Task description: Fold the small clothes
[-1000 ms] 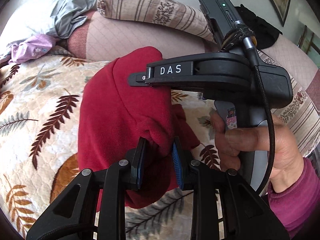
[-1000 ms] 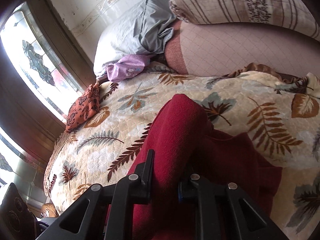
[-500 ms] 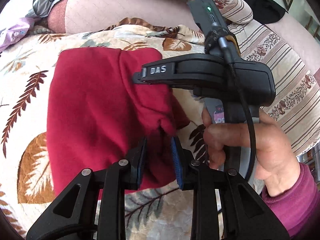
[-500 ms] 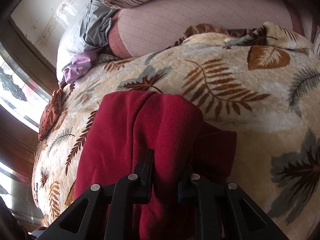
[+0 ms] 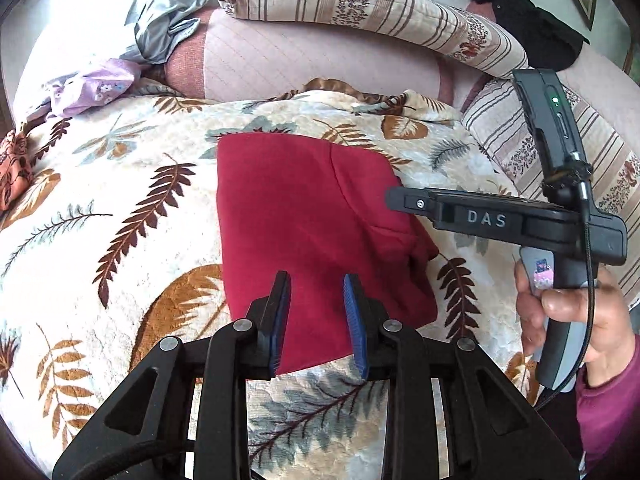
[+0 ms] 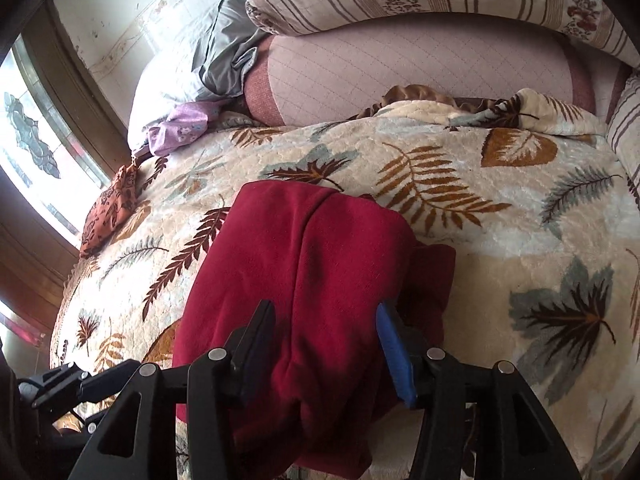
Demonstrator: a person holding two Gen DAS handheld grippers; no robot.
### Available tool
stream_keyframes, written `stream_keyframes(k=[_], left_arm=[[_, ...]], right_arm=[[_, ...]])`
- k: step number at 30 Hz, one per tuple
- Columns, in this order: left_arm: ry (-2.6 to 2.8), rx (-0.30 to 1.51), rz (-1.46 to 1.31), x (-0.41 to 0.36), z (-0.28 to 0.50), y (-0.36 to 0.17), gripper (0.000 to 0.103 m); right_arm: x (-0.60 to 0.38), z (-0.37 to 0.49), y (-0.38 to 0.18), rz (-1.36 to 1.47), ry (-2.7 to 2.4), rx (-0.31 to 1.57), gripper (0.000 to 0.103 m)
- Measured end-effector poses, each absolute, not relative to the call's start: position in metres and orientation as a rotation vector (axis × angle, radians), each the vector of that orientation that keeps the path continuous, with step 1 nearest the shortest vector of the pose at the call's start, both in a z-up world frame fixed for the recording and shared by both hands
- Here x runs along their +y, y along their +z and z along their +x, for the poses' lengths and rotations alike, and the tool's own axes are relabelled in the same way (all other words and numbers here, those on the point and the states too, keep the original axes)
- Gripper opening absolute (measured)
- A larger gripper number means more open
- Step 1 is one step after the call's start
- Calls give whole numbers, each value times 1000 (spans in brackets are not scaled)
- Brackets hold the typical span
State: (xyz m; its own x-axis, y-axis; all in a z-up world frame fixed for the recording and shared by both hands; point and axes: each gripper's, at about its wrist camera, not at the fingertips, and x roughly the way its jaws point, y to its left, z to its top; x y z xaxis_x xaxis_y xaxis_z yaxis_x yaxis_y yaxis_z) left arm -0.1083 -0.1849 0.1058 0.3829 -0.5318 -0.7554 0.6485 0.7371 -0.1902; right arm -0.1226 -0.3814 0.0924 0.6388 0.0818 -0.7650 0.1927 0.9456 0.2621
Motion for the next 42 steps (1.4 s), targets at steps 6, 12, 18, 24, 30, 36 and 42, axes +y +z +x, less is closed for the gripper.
stream_keyframes(k=[6,12,18,24,30,36,42], left_arm=[[-715,908,151,-170,-108,99,25],[-671,896,166,-165,-108,95,26],[-617,876,117,-153,-100,90,60],[-575,872,112,-146,-87,81,60],[-552,875,102,-140,-77,74,60],[-549,877,100,-139,-74,72,60],[-554,878,110,-142,-75,70,60]], right_arm=[[-366,-137,94,274,-82,883,50],[-363,-145,94,271,-91,891,50],[-360,-155,88,295,-94,899,53],[-357,-167,76,340,-95,916,63],[-350,-167,64,400,-73,922,63],[-340,-159,51,408,-67,929,63],[-337,-157,47,398,-62,910,48]])
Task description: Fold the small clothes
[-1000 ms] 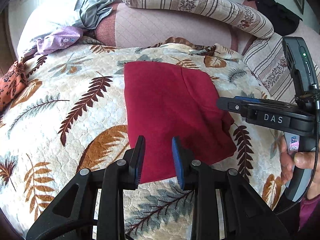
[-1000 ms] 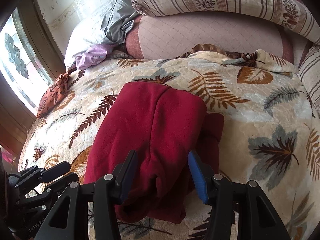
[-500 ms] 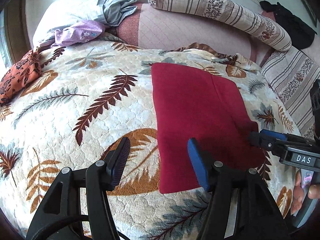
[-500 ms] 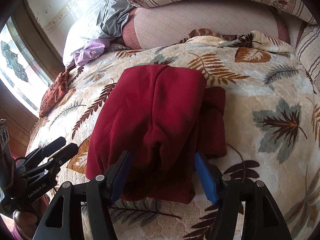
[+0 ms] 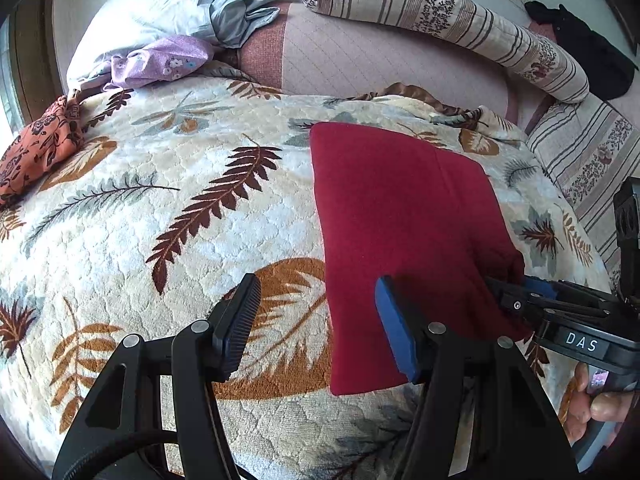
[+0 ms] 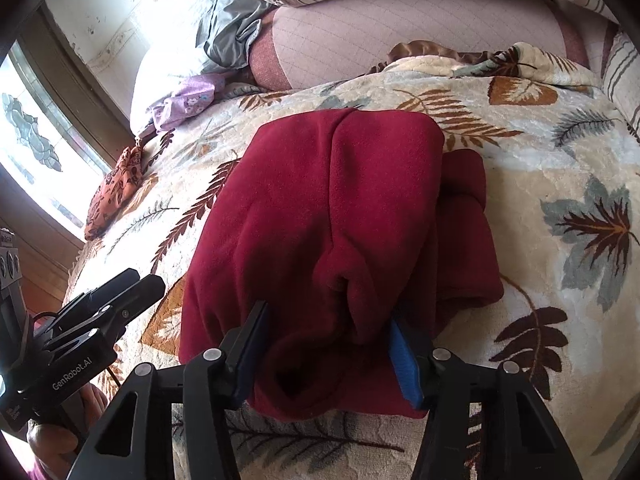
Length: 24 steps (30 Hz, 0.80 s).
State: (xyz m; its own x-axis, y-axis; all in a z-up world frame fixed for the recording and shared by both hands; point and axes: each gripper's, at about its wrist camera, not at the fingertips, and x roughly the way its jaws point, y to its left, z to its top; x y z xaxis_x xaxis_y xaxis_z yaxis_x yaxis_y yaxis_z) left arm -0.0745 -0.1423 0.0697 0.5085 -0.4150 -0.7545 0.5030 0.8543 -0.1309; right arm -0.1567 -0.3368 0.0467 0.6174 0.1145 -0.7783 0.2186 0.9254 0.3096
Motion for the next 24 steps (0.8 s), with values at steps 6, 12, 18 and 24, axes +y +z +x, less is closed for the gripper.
stream_keyframes(k=[6,12,18,24], left_arm=[[-553,866,117,-142,-77,71,60],[-558,859,96,-137,-77,75,60],[-567,868,101,-140,-78,72,60],[-584,867,114,-148,-82,70,60]], right_arm=[[-336,-161,54,311,-87,870,19],[-339,-176,77,229,-118,839,16],[-367,-193,36,302,-179,952,6],[-398,-206,58,510,-183,844,14]])
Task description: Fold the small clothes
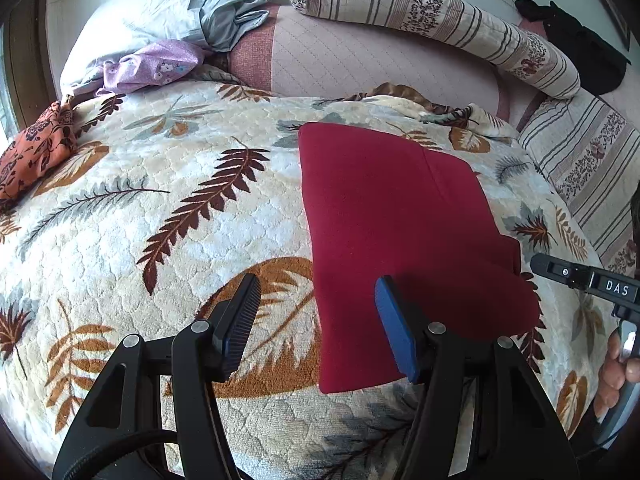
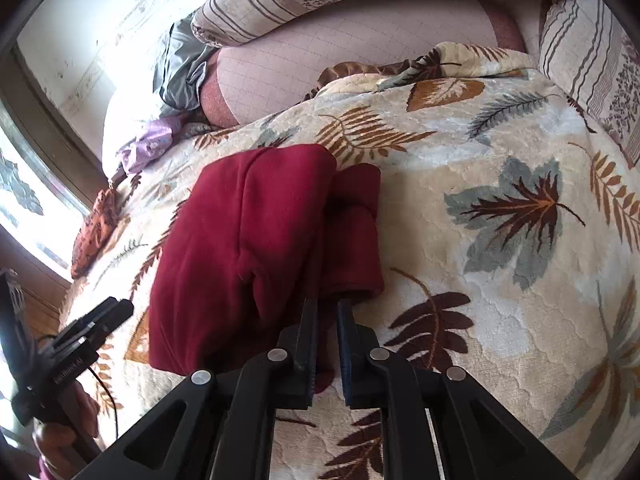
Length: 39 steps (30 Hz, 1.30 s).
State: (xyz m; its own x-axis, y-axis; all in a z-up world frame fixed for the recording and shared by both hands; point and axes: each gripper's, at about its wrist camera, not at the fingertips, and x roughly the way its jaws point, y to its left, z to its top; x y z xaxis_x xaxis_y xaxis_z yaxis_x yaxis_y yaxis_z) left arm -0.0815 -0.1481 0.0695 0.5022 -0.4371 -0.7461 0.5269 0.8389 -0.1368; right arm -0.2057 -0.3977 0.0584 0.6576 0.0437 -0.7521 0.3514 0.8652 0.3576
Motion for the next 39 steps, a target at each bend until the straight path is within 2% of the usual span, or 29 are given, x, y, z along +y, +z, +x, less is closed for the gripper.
stream_keyframes(k=[2,3,4,11,12,15,18,24,27,29,30,31,38,39], left_arm=[[-587,866,124,-151,-83,68,60],[-588,866,129,-151,-83,68,60],[-588,867,134,-151,-83,67,60],[-591,893,121,-153,-77,62,60],[-594,895,122,-154,-78,62,60],[-608,884,135,-154,-84,64,60],[-621,866,135,-154,-87,68,60],[-634,915,183,-169,-90,49,60],[-638,918,211,-174,-93,44,60],[-642,916,215,-176,-94,43,60],[-644,917,213,-176,-93,43,60],[-646,918,211,-177,-93,43,60],[-651,924,213,-179,-92,40,60],[-652,922,213,-179,-92,41,60]], right_arm=[[-394,-198,61,537,-149,849,40],[-390,-194,60,550,-138,851,56],[-387,-191,59,565,-121,849,57],[-358,-187,50,620,-5,858,57],[-352,-184,47,599,7,860,55],[-336,-175,44,452,-3,877,15],[-333,-183,56,379,0,864,8],[-339,-190,30,315,-59,975,8],[-351,-196,41,385,-24,929,9],[-368,-199,51,490,-37,878,26],[-376,-199,54,532,-54,863,47],[-384,-198,56,563,-78,842,55],[-413,-142,40,624,-162,835,55],[-414,-131,36,615,-164,842,49]])
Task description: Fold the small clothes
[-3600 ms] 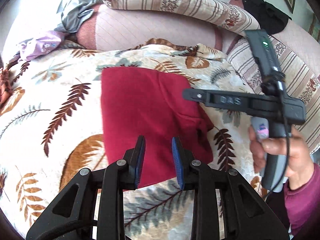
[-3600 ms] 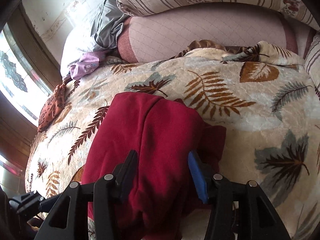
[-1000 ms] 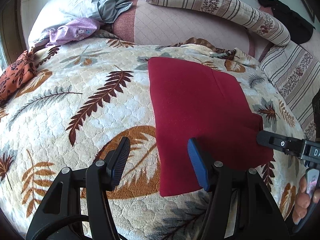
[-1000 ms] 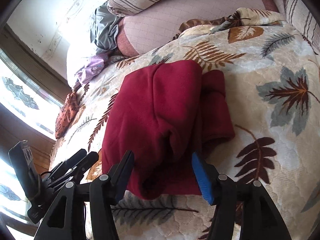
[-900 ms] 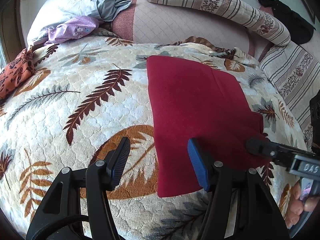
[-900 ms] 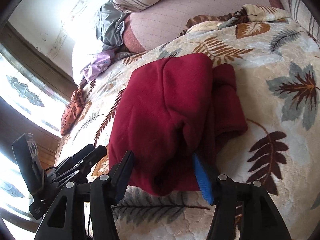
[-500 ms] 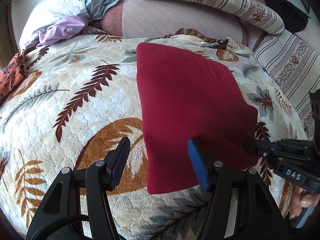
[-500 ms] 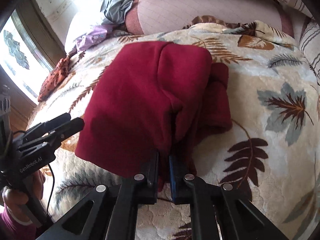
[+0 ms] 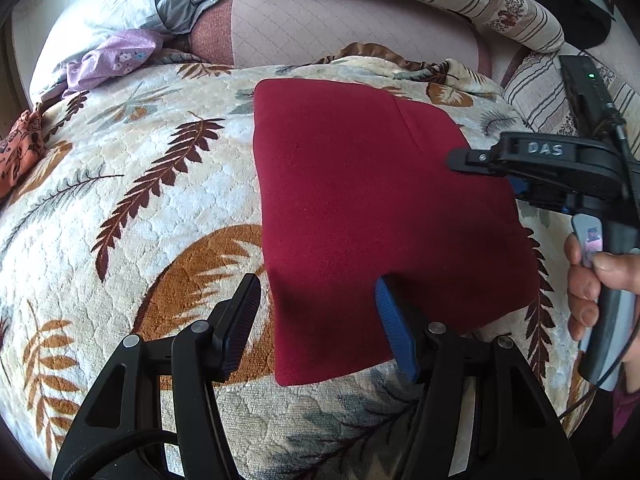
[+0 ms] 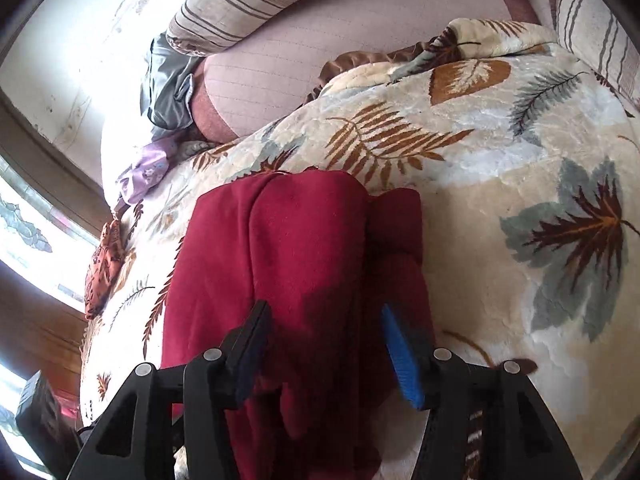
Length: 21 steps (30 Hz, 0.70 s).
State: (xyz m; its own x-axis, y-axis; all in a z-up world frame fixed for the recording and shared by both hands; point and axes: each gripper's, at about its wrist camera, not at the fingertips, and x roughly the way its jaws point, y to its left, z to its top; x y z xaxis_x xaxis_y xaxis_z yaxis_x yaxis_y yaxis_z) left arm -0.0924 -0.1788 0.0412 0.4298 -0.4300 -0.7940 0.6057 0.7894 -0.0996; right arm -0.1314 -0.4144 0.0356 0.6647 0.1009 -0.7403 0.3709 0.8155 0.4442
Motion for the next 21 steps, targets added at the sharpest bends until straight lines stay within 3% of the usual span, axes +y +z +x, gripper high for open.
stream_keyframes(k=[1,5,8,13,18,21], left_arm=[[-653,920,212,-178,-93,42,60],[-671,906,187,-175,-95,50,60],[-674,904,196,-179,-93,49,60],[-671,948,204,-181,-91,37,60],[-664,933,212,-181,-92,40,60],[-662,931,210,-181,-92,40,60]], right_arm=[[-414,-126,32,601,-162,851,30],[-398,-117,46,389,-180,851,9],[-392,-119,63,242,-217,823,9],[-395,-106,28,207,-274,909,8],[-395,-120,48,230,-280,883,9],[-389,-133,66,275,-256,850,15]])
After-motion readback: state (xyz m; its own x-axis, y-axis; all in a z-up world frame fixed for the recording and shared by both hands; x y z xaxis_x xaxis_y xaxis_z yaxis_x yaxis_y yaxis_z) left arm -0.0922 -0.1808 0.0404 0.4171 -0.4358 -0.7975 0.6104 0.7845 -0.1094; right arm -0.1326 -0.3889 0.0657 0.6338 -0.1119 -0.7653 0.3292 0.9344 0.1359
